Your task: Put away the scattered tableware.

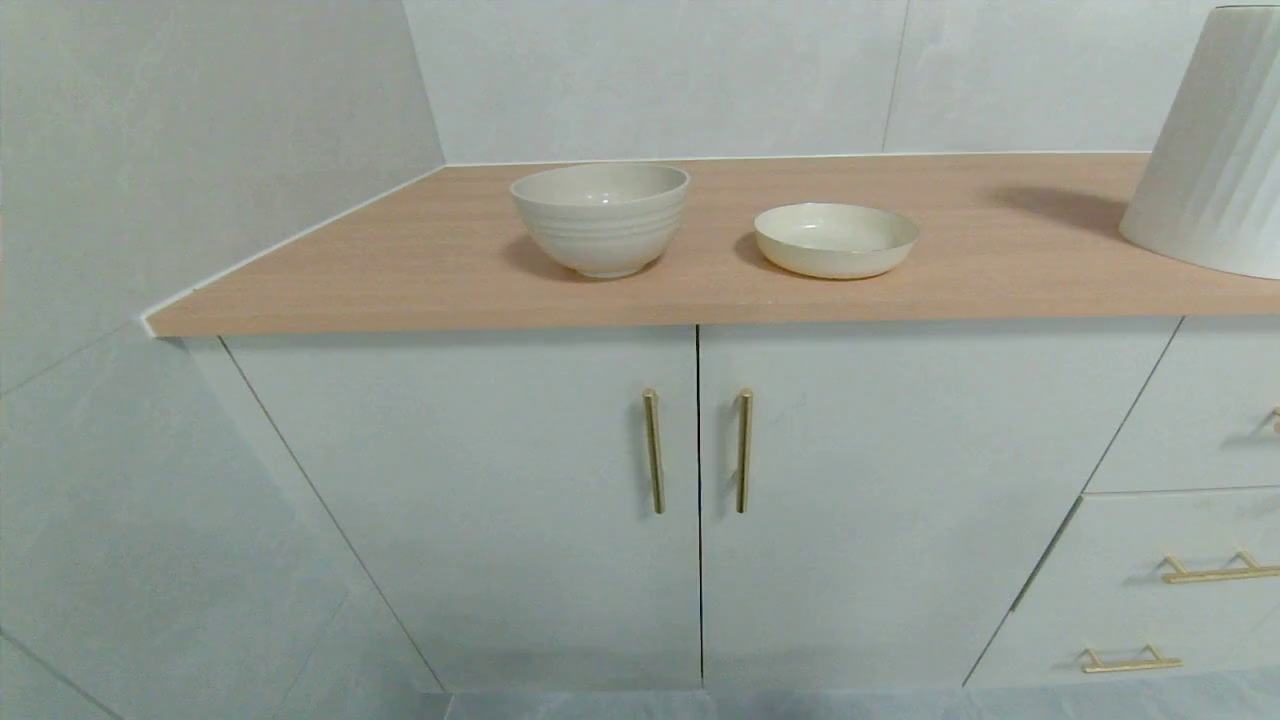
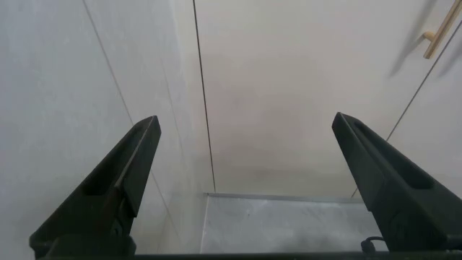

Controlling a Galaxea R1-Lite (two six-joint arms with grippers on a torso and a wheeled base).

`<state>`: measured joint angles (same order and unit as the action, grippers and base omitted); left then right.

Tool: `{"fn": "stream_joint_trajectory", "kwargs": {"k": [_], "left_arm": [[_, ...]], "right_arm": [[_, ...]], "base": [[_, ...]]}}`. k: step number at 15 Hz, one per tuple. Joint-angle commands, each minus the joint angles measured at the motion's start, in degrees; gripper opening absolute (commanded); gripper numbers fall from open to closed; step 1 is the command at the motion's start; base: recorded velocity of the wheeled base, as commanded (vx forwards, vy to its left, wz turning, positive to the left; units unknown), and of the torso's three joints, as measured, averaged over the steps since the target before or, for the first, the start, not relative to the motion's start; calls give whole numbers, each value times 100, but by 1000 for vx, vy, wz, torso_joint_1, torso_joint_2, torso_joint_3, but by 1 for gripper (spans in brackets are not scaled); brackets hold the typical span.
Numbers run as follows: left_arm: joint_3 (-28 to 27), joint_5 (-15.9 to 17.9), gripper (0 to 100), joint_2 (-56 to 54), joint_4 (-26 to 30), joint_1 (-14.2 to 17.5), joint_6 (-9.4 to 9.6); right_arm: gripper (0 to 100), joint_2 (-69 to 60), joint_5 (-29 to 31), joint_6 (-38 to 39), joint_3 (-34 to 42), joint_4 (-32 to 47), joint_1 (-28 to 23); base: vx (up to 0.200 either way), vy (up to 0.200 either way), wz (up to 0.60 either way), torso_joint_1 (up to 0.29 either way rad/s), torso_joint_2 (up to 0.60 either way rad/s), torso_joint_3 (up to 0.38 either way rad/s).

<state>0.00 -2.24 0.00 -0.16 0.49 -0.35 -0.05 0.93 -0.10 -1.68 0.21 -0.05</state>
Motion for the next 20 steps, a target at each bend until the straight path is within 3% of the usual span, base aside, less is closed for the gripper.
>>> {"fn": "stream_joint_trajectory", "kwargs": {"k": [1, 6, 12, 16, 20], "left_arm": [[0, -4, 100, 0, -2, 4, -9], [0, -4, 100, 0, -2, 4, 0], [0, -4, 100, 0, -2, 4, 0], [0, -4, 100, 0, -2, 4, 0], [0, -4, 100, 0, -2, 4, 0]], "right_arm": [[100, 339, -365, 98, -930, 102, 66], [100, 3670, -1569, 133, -2214, -47, 233], [100, 6456, -1657, 766, -3646, -601, 2290], [100, 7977, -1745, 1117, -4393, -1629, 2782], [100, 9014, -1771, 1293, -5044, -1770, 3081]], "base": [[0, 0, 0, 0, 0, 0], [0, 0, 0, 0, 0, 0], [0, 0, 0, 0, 0, 0], [0, 0, 0, 0, 0, 0], [0, 0, 0, 0, 0, 0]]}}
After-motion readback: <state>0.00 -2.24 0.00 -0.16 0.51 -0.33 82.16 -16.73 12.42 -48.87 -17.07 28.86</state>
